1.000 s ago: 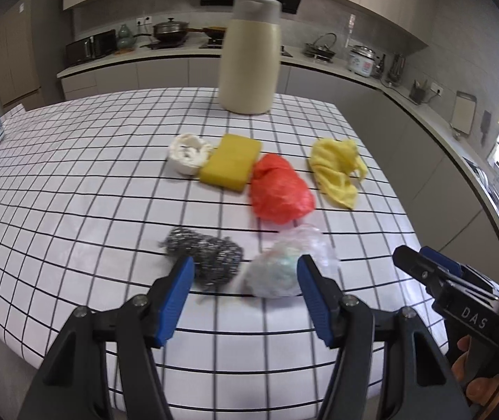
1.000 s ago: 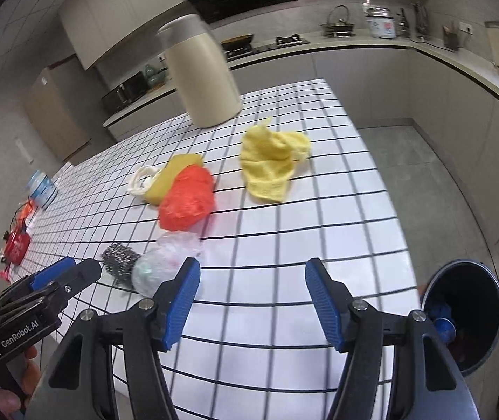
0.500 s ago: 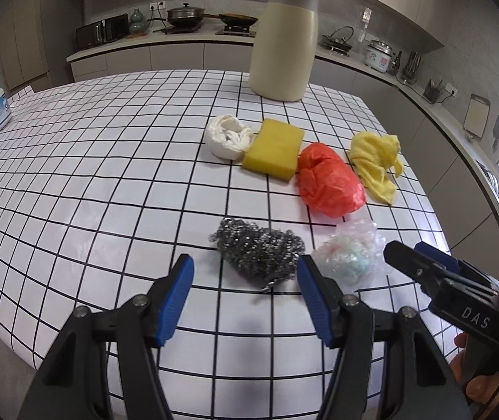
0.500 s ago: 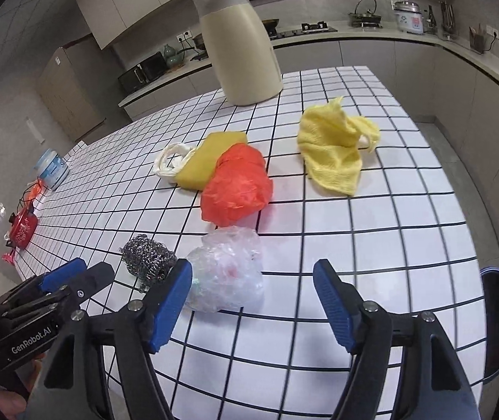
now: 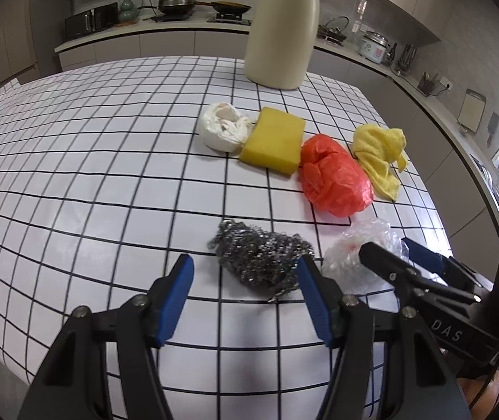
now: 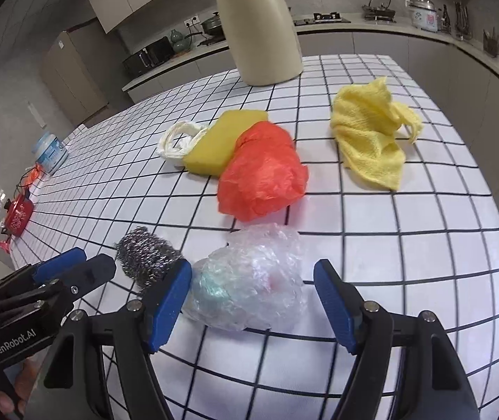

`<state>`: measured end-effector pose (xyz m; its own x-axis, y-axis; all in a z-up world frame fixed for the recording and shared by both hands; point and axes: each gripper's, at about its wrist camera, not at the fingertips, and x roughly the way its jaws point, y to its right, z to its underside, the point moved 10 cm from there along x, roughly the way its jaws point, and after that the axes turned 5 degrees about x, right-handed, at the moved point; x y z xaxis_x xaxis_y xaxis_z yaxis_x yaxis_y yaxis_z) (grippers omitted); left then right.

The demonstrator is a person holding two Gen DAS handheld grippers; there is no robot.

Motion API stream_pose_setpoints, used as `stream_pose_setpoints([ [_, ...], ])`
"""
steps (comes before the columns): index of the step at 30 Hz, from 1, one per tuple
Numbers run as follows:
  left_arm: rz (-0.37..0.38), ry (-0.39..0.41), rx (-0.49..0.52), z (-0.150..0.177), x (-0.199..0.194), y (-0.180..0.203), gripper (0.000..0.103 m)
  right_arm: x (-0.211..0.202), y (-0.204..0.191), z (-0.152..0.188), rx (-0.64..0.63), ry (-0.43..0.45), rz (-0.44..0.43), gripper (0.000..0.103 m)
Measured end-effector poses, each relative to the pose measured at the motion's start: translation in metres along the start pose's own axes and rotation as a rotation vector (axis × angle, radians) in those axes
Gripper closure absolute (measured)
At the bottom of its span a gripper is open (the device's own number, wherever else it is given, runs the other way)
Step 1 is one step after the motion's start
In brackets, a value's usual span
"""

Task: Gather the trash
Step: 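Grasp the steel scrubber with the left tool while the right tool grasps the clear plastic bag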

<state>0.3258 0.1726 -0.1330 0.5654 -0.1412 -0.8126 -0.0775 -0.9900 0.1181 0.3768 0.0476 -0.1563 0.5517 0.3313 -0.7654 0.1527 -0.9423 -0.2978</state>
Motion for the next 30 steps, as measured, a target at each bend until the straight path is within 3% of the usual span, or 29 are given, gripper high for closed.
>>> stream_pose_setpoints([
  [9, 0.016, -0.033, 0.022, -0.002, 0.021, 0.014, 0.036, -0.02, 0.056, -0.012, 0.088, 0.041, 0.091, 0.029],
  [16, 0.0, -0.064, 0.043, -0.001, 0.04, 0.007, 0.034, -0.016, 0.048, -0.01, 0.091, 0.019, 0.06, 0.029],
  [20, 0.035, -0.07, 0.023, 0.004, 0.044, 0.003, 0.035, -0.01, 0.046, -0.009, 0.097, 0.015, 0.056, 0.029],
  [24, 0.048, -0.051, 0.025, 0.007, 0.041, 0.0, 0.057, -0.006, 0.045, -0.009, 0.1, 0.01, 0.045, 0.029],
  [28, 0.056, -0.043, 0.014, 0.008, 0.038, 0.0, 0.062, -0.003, 0.043, -0.009, 0.109, 0.01, 0.031, 0.029],
  [30, 0.057, -0.036, 0.007, 0.01, 0.035, 0.0, 0.064, -0.004, 0.042, -0.009, 0.107, 0.013, 0.021, 0.038],
])
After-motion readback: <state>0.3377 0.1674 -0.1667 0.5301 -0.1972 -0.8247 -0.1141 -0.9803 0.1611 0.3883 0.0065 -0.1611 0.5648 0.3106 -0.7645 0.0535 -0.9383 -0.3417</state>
